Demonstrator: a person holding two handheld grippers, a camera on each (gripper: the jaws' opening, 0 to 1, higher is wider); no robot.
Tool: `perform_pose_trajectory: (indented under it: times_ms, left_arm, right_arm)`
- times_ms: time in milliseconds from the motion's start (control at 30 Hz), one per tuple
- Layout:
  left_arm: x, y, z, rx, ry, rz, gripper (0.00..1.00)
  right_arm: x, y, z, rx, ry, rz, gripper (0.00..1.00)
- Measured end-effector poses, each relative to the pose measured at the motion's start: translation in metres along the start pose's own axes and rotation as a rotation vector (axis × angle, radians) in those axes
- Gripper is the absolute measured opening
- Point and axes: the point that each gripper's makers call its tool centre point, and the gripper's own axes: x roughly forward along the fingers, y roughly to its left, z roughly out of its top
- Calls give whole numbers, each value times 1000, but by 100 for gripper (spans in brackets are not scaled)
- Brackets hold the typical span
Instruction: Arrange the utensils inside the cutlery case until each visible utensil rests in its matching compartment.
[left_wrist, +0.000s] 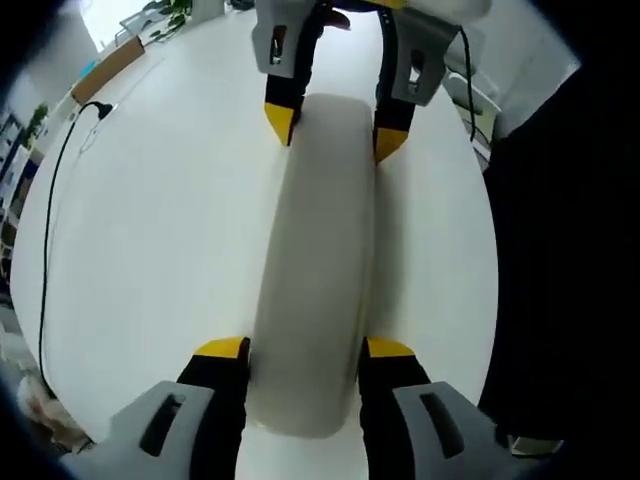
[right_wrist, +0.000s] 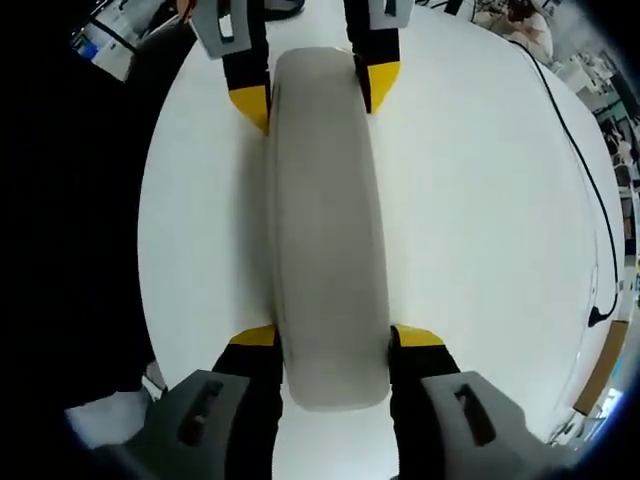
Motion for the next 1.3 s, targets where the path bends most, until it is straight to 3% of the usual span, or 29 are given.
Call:
perform_pose_trajectory:
  times_ms: [133,200,267,300,367,433,467,633,767,833,967,1100,1167,1300]
  left_arm:
    - [-1,-1,1,-29,-44,12,48]
    - [-1,-2,1,-58,-81,20,54]
    - [0,-3,-6,-131,-73,39,69]
    - [-1,-4,-9,-139,-78,38,73]
    - [-8,-5,-12,-146,-116,49,71]
    - [-20,0,-15,-211,-169,83,72]
    - [-26,1,-16,-241,-193,93,72]
    - [-66,14,-33,-511,-396,174,76]
    - [-110,30,-55,-745,-635,305,91]
    - [-127,31,-72,-821,-696,367,93]
    - [-146,23,-99,-847,-722,470,93]
    - [-150,17,-127,-926,-718,578,90]
    - [-147,13,-129,-945,-729,587,91]
    - [-141,2,-134,-989,-743,597,92]
  right_arm:
    - [-1,-1,0,8,-60,-2,41]
    - [-2,-2,0,55,-103,-25,42]
    - [-2,0,-3,96,-152,-35,53]
    - [-2,3,-10,107,-137,-32,59]
    - [-6,8,-20,118,-145,-36,60]
    - [-14,12,-22,154,-217,-40,60]
    - [-20,14,-26,218,-251,-41,62]
    - [-44,8,-41,381,-398,-91,68]
    - [-69,-5,-63,506,-504,-224,69]
    - [-79,-4,-70,591,-573,-247,74]
    - [-92,-3,-82,707,-674,-293,77]
    - [-89,5,-85,920,-851,-289,79]
    - [-80,14,-85,996,-874,-243,82]
    - [-69,19,-90,1122,-917,-260,90]
